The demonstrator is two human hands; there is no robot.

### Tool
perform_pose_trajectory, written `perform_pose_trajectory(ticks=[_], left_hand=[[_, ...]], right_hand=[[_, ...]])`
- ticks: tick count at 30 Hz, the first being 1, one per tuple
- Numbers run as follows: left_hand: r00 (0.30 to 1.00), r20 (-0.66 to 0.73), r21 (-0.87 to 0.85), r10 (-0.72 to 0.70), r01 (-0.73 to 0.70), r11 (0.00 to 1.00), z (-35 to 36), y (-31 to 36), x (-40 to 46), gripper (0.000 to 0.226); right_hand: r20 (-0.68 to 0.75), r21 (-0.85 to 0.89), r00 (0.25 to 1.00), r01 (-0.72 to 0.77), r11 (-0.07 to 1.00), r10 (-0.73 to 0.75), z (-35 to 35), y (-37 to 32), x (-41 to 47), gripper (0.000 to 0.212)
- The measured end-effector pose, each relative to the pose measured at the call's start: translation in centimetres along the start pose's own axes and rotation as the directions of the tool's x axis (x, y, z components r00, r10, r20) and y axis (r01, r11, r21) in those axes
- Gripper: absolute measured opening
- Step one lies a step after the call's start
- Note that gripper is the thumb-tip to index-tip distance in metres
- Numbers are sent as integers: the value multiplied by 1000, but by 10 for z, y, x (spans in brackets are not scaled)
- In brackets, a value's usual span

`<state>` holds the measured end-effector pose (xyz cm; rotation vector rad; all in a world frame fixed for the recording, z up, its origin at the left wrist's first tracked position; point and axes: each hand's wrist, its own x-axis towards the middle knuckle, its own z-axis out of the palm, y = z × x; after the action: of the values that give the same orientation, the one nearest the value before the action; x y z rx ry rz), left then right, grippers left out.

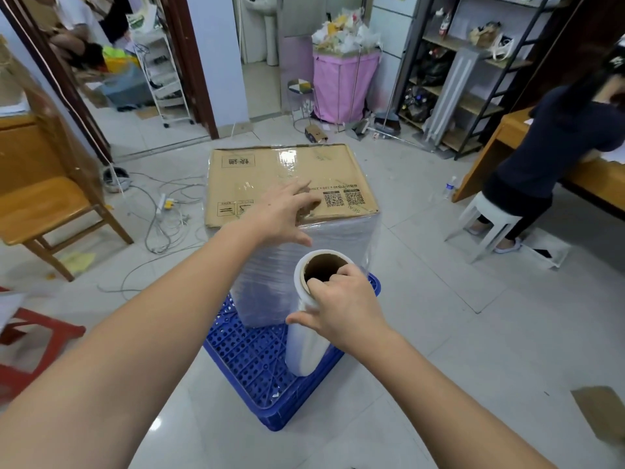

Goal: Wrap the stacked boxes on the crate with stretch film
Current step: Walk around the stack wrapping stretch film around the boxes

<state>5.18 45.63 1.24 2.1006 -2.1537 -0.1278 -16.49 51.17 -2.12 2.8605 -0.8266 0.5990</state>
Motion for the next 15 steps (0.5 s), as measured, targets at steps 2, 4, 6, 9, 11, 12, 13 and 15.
perform_pose_trajectory(ticks=[2,4,6,9,11,12,13,15], left_hand=[[1000,24,42,7,-8,999,-5,-9,-13,106],[1000,7,85,-18,18,996,-9,-19,-29,102],[997,-16,81,-80,81,993,-9,-28,-42,95],[992,-34,143,-122,126,982,2,-36,-52,88],[991,-67,186,-118,129,974,9,-35,-52,85],[990,-79,190,-116,129,973,11,-35,-51,83],[989,-85,182,-117,131,974,11,-35,-51,83],[989,-87,159,-117,130,979,10,-37,-51,82]], right_hand=[[-6,17,1000,-8,1000,8,-1,0,4,68],[32,24,999,-18,1000,17,-4,-3,7,68],[101,30,994,-37,999,34,-4,-9,11,68],[59,-6,998,-7,1000,7,0,-14,19,66],[26,-8,1000,6,1000,-5,6,-18,23,62],[7,12,999,35,999,-35,11,-20,23,56],[-11,36,997,73,997,-73,15,-23,23,51],[-37,84,992,127,988,-124,19,-28,24,45]])
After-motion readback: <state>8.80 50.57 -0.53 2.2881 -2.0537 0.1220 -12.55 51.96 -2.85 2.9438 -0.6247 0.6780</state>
